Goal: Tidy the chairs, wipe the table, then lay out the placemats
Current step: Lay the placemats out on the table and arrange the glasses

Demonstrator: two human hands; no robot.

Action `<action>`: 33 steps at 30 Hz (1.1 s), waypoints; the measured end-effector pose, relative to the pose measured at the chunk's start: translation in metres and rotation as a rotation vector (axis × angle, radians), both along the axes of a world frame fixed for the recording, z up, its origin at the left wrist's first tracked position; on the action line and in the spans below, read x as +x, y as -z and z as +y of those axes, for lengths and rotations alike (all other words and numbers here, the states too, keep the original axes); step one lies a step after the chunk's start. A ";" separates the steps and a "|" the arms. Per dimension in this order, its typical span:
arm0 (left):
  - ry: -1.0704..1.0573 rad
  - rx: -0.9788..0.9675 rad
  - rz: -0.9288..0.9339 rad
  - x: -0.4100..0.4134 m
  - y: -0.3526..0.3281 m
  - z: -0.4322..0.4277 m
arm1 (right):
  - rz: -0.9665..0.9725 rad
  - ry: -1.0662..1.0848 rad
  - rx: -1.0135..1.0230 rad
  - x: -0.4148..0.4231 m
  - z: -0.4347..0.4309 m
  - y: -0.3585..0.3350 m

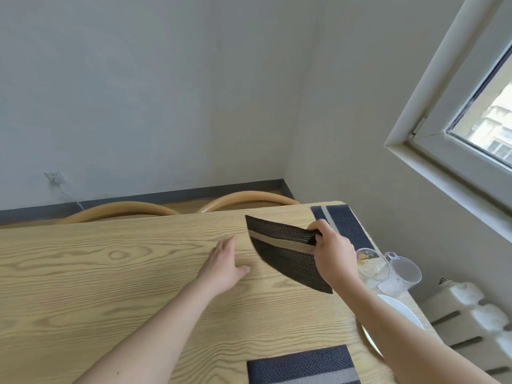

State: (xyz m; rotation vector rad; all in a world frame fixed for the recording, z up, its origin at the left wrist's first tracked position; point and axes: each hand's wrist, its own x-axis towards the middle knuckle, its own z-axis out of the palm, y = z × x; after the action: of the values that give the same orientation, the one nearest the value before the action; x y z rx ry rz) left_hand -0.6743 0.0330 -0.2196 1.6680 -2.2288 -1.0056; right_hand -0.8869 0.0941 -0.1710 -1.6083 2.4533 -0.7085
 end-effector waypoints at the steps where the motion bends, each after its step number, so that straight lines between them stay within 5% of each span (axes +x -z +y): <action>1: -0.036 0.024 0.047 0.004 -0.002 0.001 | -0.019 -0.011 -0.007 0.006 0.001 -0.003; 9: -0.343 0.338 0.379 0.055 -0.012 -0.001 | -0.337 -0.026 -0.061 0.052 0.000 -0.016; 15: -0.354 0.245 0.434 0.108 -0.006 0.002 | -0.711 0.061 -0.099 0.076 -0.004 -0.017; 19: -0.432 0.146 0.378 0.141 0.006 0.002 | -0.983 0.091 0.173 0.097 -0.004 -0.002; 25: -0.563 0.059 0.315 0.200 0.029 0.004 | -0.895 0.003 0.647 0.175 0.006 0.060; 33: -0.771 0.013 0.324 0.287 0.053 -0.011 | -0.521 0.014 0.569 0.264 -0.040 0.090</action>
State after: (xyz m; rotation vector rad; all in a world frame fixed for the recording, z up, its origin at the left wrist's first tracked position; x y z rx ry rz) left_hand -0.3871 0.0217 -0.2727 1.9432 -1.2040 -0.9658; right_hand -0.6232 0.0537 -0.2607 -1.0346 2.0264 -0.3215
